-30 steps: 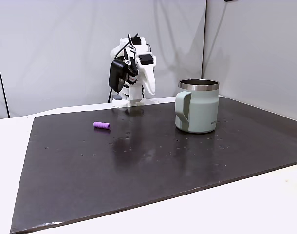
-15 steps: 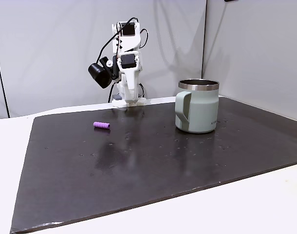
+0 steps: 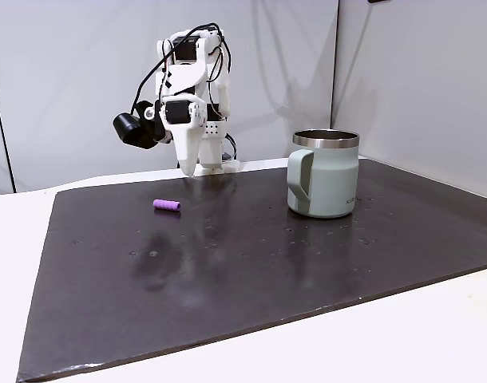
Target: Grasp a pengrip and put it in the cup.
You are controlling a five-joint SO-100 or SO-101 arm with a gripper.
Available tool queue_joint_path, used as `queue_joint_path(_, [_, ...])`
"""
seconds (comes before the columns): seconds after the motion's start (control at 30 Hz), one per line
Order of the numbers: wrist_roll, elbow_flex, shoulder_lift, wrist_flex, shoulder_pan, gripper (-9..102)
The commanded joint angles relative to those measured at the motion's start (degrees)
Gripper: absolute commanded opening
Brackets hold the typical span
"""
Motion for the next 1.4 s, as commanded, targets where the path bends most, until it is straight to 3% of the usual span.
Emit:
queue_joint_path(0.0, [-2.4,-4.7,-1.5,1.1,2.3,16])
queue_joint_path(0.37, [-4.6,-20.5,-17.6,12.9,7.1,22])
queue_joint_path(1.37, [-10.1,-38.8,-40.5,21.1,6.5,20])
